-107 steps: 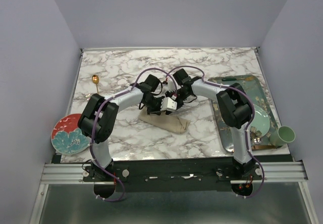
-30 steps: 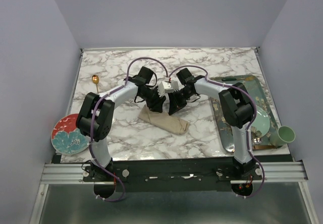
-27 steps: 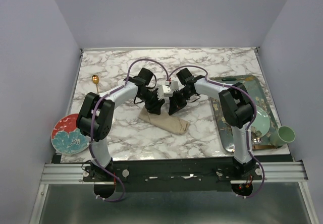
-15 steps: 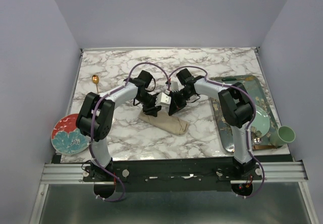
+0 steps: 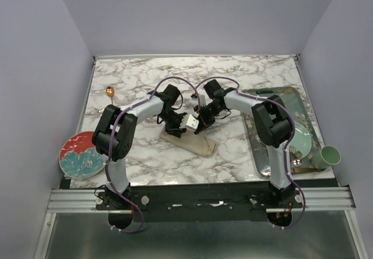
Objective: Fold the napkin into a case and place the utensils inside
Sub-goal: Smooth out the smaller rectangle-folded napkin at the center of the board.
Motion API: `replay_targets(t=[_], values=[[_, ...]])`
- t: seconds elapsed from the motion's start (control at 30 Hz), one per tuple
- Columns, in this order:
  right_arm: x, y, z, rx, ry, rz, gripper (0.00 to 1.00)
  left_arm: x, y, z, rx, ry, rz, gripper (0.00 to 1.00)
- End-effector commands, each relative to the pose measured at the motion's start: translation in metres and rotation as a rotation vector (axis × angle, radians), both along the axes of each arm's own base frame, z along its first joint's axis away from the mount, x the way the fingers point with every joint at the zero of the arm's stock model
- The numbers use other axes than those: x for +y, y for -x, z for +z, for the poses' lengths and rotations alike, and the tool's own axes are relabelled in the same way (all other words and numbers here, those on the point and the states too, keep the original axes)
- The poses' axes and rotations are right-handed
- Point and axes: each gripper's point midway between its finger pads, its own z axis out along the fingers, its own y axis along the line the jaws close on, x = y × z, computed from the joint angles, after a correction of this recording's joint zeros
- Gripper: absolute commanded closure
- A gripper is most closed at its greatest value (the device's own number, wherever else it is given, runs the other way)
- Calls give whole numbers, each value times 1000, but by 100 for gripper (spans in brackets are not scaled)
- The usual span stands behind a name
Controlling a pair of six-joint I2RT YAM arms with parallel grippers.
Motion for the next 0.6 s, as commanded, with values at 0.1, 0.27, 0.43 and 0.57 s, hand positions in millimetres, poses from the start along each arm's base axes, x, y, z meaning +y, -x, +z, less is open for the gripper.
replay_targets(t=[0.1, 0.27, 0.43, 0.57], values=[[7, -2, 0, 14, -29, 16, 85, -7, -8, 15, -52, 18, -24, 56], [8, -1, 1, 13, -33, 19, 85, -15, -10, 14, -59, 7, -37, 56], [9, -1, 2, 17, -35, 18, 85, -16, -11, 8, -71, -31, -49, 55], [9, -2, 3, 15, -37, 16, 84, -16, -8, 5, -68, -48, -72, 59]])
